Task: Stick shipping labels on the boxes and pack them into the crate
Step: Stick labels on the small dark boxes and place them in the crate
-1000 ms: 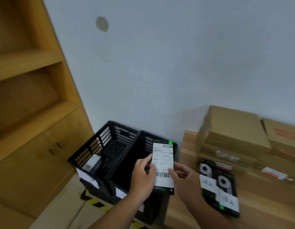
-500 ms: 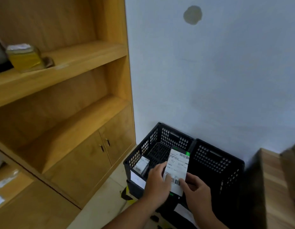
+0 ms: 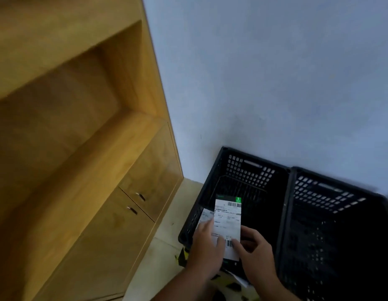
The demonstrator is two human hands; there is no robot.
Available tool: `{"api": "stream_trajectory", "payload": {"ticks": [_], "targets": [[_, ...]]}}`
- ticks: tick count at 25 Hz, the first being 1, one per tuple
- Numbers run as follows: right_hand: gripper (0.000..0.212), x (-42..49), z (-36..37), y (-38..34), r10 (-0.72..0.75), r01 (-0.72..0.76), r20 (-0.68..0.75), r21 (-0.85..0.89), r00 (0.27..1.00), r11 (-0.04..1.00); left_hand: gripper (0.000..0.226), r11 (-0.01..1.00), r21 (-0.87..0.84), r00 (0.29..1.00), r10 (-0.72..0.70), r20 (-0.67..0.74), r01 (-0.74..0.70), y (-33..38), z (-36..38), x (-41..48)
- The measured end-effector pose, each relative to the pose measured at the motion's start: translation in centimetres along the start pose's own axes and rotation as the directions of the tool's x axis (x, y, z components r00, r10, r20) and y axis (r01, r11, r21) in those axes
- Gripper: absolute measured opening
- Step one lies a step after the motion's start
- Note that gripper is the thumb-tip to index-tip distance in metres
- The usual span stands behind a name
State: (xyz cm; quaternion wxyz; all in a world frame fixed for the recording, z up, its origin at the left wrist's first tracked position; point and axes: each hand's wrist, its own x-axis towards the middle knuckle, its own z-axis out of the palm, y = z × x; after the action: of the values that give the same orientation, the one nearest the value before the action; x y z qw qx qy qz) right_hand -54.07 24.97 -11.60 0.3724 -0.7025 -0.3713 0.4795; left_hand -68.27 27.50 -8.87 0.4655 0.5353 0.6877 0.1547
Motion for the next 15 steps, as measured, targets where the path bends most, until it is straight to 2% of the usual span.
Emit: {"api": "stream_trajectory", "payload": {"ticks": [6,11,15], "targets": [[0.035,8.8,7.5,9.3,0.066,-0.072,-0.102,-0.060,0.993,0.996,0.063,0.996,0.090,0.991,-0.038,0.130,0.027,-8.1,3.8,12.4],[0.033,13.8,11.8,14.5,0.131,-0.137,-0.079,-0.071,0.988,0.988,0.073,0.983,0.153,0.975,-0.127,0.181,0.100,-12.5,6.0,17.8],[0.032,15.8,13.5,17.0,0.211,-0.214,-0.040,-0.151,0.977,0.965,0.075,0.975,0.152,0.945,-0.197,0.261,0.161,-14.2,6.8,20.2]]}}
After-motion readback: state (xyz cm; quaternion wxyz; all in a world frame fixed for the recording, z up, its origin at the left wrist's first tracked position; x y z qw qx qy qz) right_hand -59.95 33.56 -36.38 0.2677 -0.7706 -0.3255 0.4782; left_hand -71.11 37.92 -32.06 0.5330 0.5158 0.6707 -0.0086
